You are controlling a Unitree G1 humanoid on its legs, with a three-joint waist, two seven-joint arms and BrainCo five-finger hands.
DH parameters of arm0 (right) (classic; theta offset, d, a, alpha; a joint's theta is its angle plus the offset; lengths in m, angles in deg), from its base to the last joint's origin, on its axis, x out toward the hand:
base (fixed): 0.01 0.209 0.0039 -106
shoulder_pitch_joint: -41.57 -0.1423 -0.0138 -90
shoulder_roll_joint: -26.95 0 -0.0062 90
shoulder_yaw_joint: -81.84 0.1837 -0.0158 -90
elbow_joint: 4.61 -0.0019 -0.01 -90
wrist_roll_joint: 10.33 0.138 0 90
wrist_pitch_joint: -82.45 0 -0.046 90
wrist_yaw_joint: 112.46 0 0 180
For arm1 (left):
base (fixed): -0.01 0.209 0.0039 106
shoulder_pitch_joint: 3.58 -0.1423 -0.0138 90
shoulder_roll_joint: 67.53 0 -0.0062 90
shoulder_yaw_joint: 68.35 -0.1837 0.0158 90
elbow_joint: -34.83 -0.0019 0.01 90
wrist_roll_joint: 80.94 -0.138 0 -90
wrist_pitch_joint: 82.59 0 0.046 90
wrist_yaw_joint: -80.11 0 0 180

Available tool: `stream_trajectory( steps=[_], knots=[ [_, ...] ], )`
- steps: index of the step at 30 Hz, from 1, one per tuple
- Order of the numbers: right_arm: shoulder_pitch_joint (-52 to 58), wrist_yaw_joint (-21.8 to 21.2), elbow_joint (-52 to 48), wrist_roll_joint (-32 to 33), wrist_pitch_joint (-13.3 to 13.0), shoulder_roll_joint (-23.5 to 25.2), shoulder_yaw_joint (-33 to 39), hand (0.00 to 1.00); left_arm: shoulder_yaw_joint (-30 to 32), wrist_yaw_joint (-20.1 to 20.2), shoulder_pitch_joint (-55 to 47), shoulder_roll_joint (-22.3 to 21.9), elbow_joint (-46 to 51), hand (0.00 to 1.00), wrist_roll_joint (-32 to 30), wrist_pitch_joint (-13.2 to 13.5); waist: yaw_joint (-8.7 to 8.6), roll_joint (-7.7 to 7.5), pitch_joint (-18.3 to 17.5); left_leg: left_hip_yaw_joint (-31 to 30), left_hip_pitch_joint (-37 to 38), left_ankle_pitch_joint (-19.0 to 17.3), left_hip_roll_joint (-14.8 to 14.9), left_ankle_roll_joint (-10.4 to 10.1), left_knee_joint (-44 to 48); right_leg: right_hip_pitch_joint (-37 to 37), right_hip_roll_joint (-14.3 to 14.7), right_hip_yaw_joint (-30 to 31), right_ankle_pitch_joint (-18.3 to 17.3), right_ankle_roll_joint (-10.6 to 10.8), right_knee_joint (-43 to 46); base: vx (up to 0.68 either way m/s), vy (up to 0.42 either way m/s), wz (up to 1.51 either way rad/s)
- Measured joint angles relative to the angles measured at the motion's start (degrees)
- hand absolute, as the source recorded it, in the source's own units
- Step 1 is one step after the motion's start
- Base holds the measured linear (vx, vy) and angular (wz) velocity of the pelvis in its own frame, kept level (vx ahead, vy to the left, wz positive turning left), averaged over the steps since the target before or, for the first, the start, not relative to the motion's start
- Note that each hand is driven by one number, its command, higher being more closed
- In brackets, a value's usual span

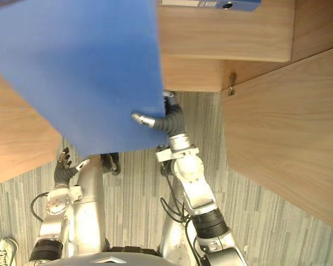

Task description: Walk over to the cabinet, pick up the folder, carry it to the office cabinet, place the folder inside the office cabinet, then close the office cabinet door

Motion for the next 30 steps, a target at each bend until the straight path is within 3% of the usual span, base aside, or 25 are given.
stream_trajectory(
  steps=[5,13,16,26,30],
  knots=[
    [-3.3,1.3,0.7,11.2,-0.3,0.2,6.1,1.0,0.1,0.3,0.4,0.3,0.8,0.0,2.3,0.7,0.3,0.09,0.3,-1.0,-2.9,0.1,0.0,-0.2,0.9,-2.7,-0.1,-0.5,-0.8,-0.5,1.6,-0.04,-0.098,0.05],
    [-14.0,5.0,5.0,22.6,-2.5,0.1,13.0,1.0,0.0,0.3,1.6,0.5,1.8,0.0,4.5,1.2,1.08,0.36,0.6,-1.7,-5.4,0.4,-0.2,-0.7,1.2,-5.0,-0.4,-1.1,-1.4,-0.8,2.7,-0.04,-0.08,0.04],
    [-18.4,6.2,7.4,25.1,-4.1,0.0,14.7,1.0,-0.1,0.3,1.7,0.5,2.8,0.0,4.9,1.2,1.22,0.62,0.8,-2.8,-6.6,0.5,-0.4,-0.8,1.7,-5.3,-0.7,-2.1,-2.0,-0.9,3.3,-0.04,-0.069,0.12],
    [-33.7,10.0,17.8,30.2,-4.1,-0.1,14.6,1.0,-0.5,0.0,2.0,0.6,3.9,0.0,6.0,1.0,1.43,0.6,0.9,-3.2,-8.1,2.0,-0.6,-2.0,-0.1,-7.1,-0.8,-2.7,-2.1,-1.1,3.1,-0.03,-0.06,0.05],
    [-40.7,12.1,21.4,35.2,-4.2,-0.6,14.9,1.0,-1.2,-0.5,2.4,1.1,4.7,0.0,6.9,0.9,1.41,0.6,0.9,-4.3,-9.7,3.7,-1.3,-2.9,-1.8,-8.1,-1.2,-3.9,-2.1,-1.1,2.7,-0.04,-0.062,0.16]
  ],
)
